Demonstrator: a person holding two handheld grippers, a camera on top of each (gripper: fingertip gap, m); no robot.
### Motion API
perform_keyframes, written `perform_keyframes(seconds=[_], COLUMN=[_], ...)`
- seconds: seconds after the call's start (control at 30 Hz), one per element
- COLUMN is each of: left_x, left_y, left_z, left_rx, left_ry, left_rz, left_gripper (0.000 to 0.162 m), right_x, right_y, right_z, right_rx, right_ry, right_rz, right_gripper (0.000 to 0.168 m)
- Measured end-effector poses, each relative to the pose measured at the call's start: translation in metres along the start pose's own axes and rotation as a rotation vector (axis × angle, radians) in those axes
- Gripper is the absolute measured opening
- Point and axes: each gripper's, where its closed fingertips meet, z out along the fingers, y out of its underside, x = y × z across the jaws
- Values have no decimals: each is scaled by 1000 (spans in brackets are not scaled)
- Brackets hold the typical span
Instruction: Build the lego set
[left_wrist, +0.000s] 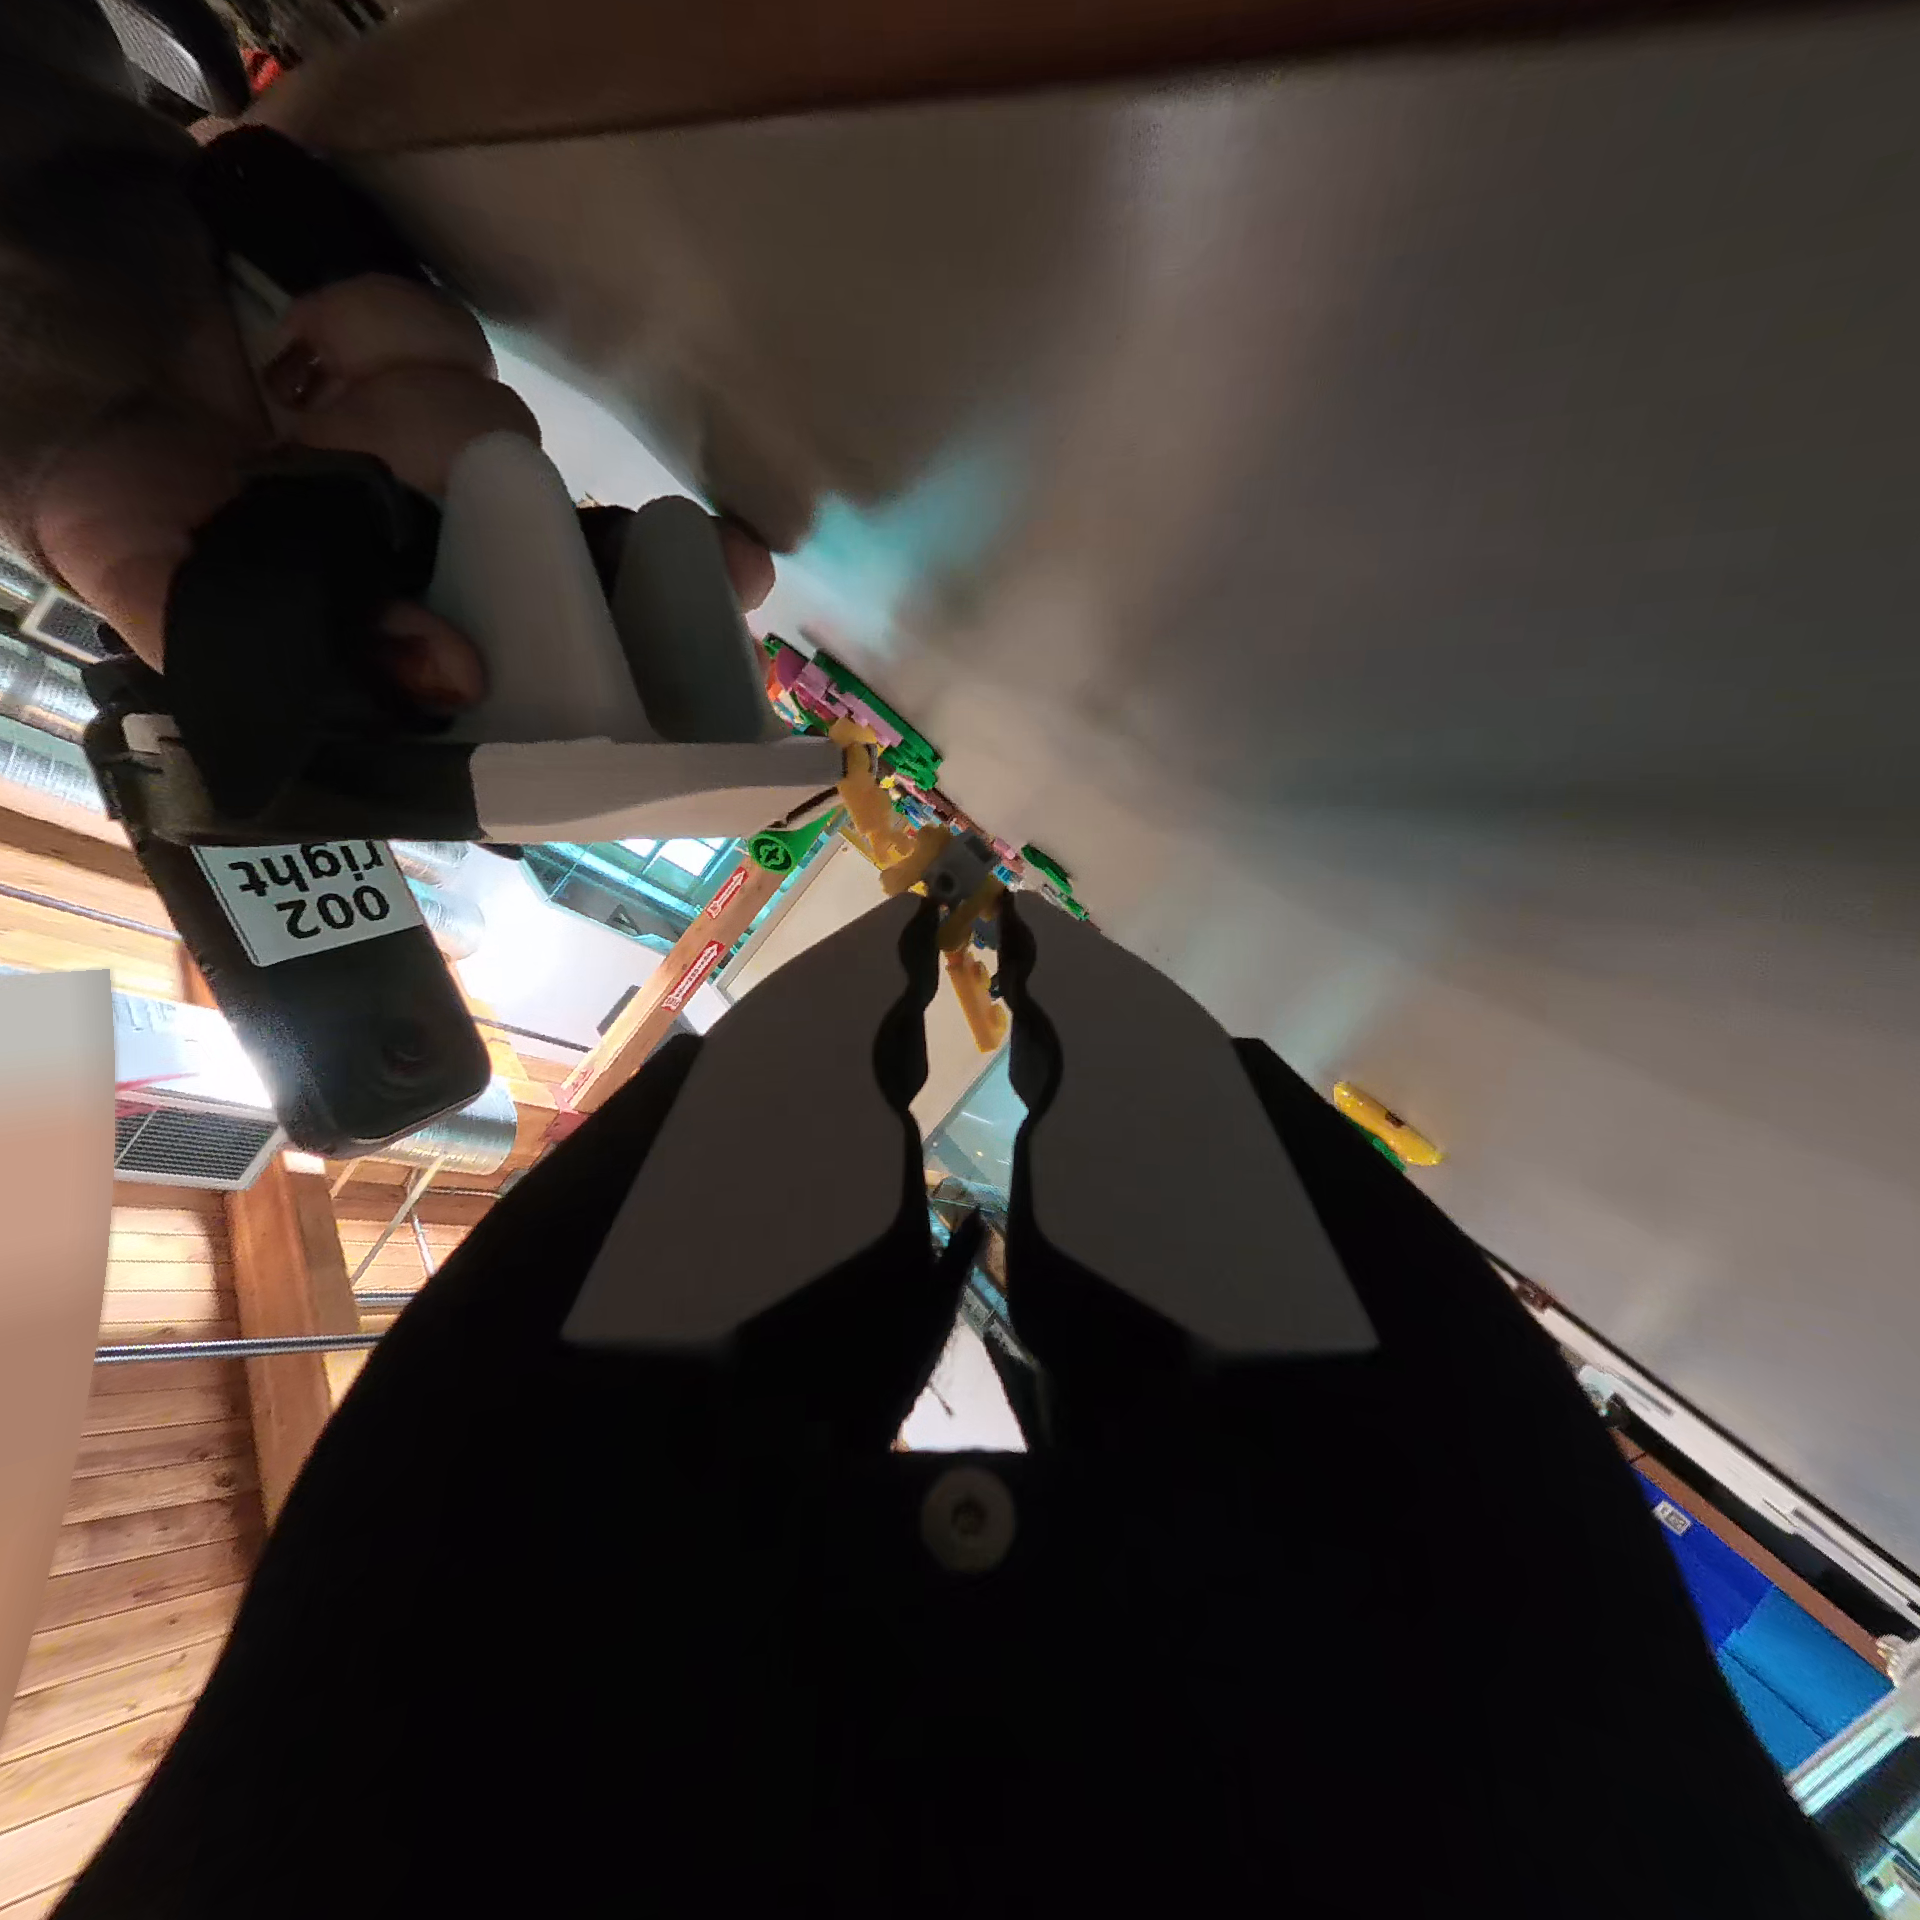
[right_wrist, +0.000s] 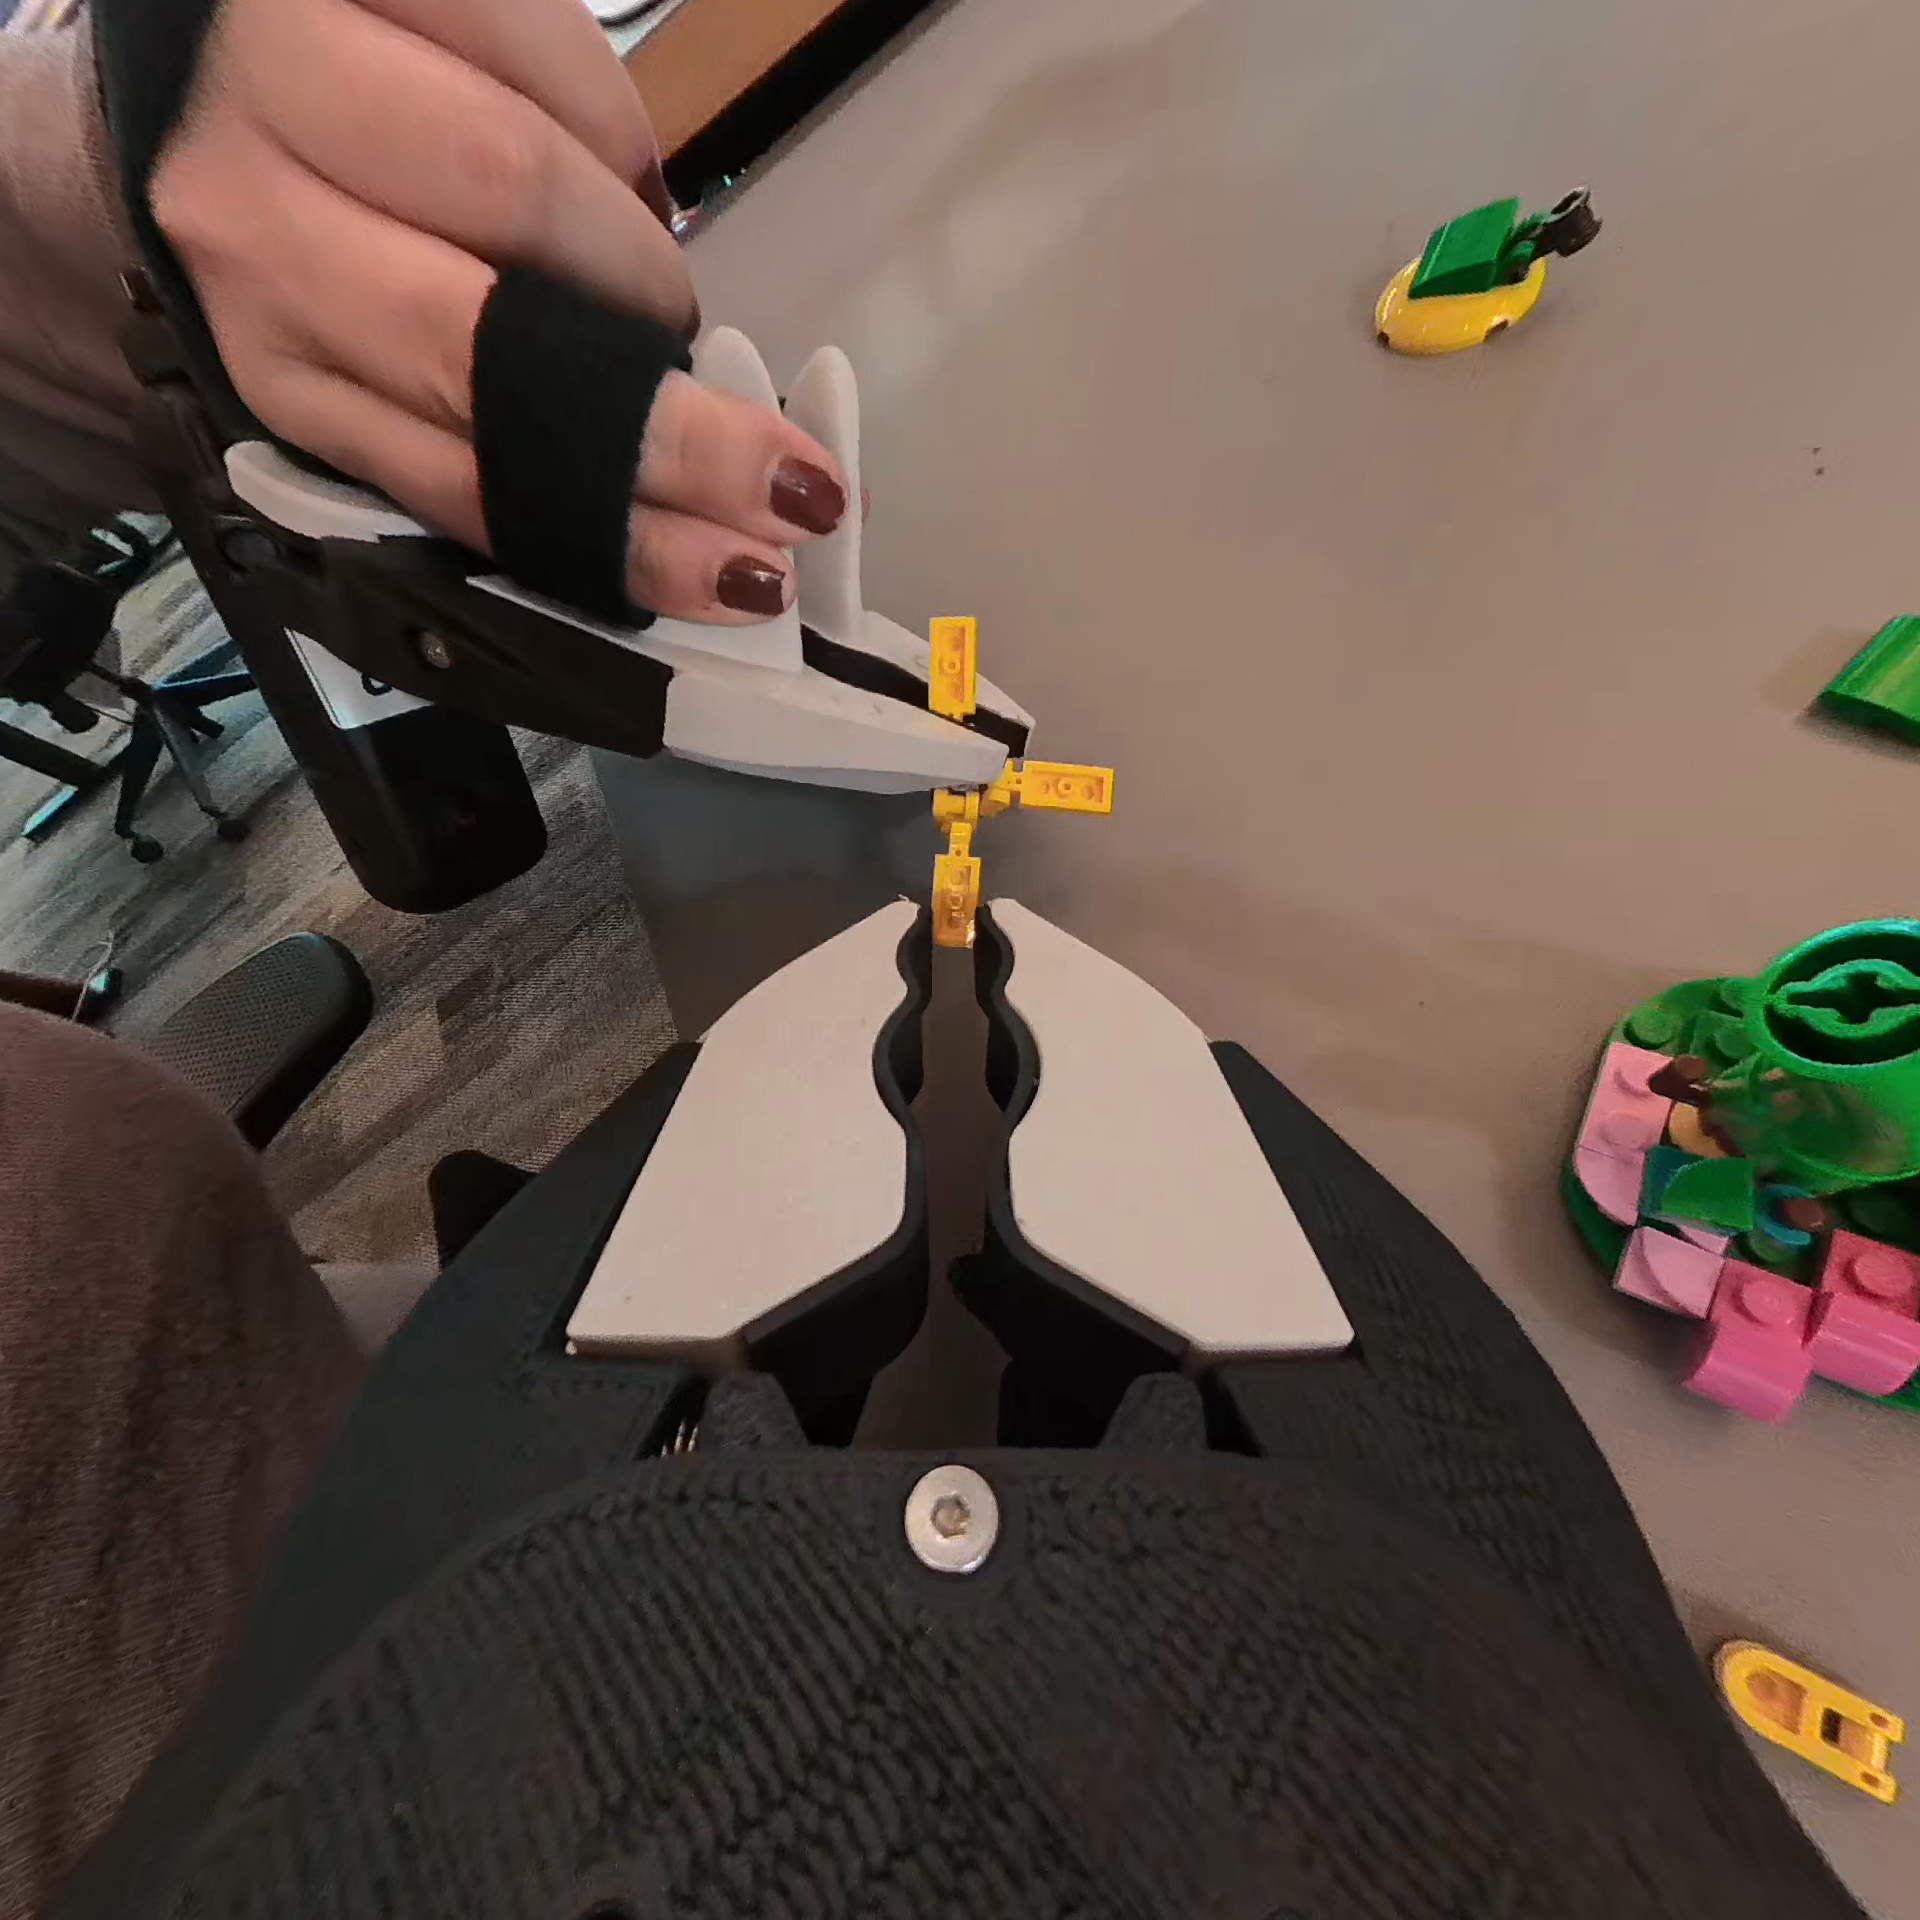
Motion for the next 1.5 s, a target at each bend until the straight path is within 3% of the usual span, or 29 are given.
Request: perform_keyframes(seconds=[1.17, 1.5], left_x=[12, 13], left_y=[-13, -12], left_z=[3, 3], left_rx=[73, 81], left_ry=[134, 169], left_rz=[231, 228], left_gripper=[9, 6], right_x=[2, 3], right_y=[10, 6], right_z=[7, 5], right_rx=[-244, -164], right_ry=[-29, -25], right_rz=[72, 99], right_gripper=[5, 5])
